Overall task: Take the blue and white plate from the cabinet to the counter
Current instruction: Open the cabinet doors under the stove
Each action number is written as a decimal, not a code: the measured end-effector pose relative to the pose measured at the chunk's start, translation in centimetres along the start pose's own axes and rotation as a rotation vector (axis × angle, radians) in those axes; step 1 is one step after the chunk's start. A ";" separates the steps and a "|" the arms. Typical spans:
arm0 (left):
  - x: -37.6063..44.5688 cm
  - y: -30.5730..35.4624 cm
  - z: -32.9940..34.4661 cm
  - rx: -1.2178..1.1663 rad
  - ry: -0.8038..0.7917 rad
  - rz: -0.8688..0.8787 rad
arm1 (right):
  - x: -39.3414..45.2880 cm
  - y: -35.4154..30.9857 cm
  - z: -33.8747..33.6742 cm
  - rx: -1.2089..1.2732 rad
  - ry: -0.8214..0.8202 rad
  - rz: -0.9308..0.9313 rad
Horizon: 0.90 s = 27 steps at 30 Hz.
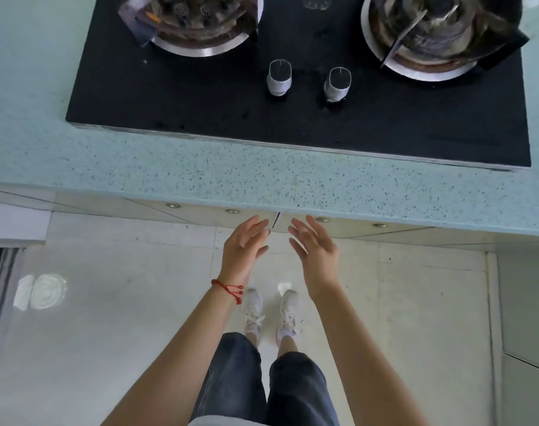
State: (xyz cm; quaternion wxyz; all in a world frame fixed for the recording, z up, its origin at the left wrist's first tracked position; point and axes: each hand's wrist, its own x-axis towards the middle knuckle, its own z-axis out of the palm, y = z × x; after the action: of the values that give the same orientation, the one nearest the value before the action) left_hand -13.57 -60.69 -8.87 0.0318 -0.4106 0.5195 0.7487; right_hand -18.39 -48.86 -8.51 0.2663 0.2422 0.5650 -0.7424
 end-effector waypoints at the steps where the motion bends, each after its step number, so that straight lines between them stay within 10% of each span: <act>1: 0.4 0.0 0.1 -0.065 -0.003 -0.013 | 0.5 0.0 0.1 0.067 0.003 0.022; 27: 1.4 0.2 0.5 -0.513 -0.161 -0.047 | 1.1 0.2 0.4 0.305 -0.032 0.075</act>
State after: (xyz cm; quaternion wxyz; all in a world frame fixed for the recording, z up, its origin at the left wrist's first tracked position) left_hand -14.84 -60.89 -9.57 -0.0148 -0.3562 0.2987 0.8853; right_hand -19.15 -49.39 -9.30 0.2629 0.2887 0.4319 -0.8130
